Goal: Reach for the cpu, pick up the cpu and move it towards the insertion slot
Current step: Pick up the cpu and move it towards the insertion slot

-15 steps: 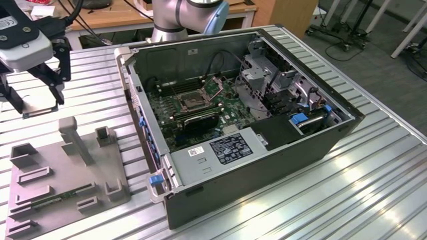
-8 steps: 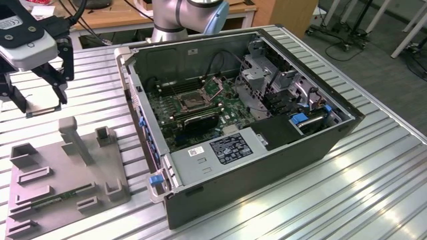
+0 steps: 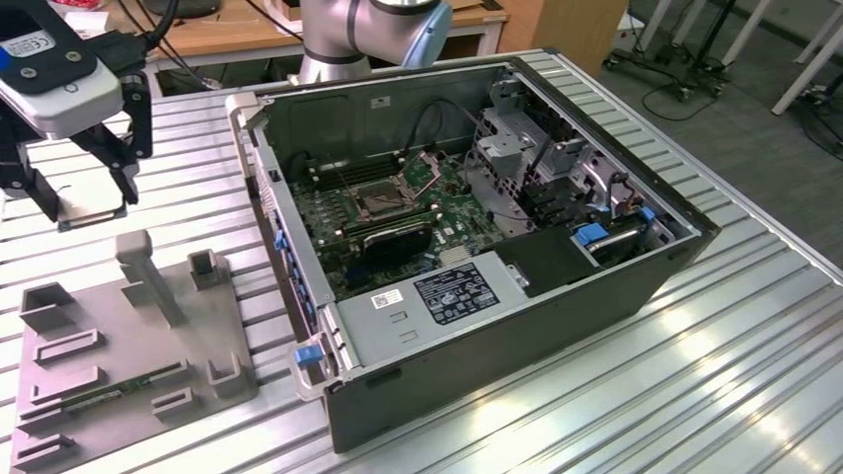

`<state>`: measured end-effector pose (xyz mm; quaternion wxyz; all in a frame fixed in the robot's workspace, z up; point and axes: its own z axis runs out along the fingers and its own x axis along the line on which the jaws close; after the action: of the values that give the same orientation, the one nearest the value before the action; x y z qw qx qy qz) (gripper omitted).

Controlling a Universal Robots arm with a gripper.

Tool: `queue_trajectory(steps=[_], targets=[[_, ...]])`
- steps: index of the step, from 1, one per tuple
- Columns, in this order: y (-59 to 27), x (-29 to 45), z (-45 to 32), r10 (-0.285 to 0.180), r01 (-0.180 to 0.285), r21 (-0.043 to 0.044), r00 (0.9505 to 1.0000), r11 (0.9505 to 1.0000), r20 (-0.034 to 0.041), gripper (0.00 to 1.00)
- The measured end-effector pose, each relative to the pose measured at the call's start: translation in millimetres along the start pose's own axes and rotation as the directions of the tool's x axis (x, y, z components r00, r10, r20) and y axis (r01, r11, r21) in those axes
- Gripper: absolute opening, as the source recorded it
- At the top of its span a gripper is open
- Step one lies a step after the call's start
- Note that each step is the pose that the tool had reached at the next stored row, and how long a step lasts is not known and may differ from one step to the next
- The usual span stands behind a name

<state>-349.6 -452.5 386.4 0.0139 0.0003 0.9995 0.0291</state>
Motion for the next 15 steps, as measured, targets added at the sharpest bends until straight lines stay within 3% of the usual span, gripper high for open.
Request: queue_trajectory(steps=[15], targets=[[0.0, -9.7, 0.3, 0.0, 0.0, 0.0, 1.0, 1.0, 0.0, 0.55]])
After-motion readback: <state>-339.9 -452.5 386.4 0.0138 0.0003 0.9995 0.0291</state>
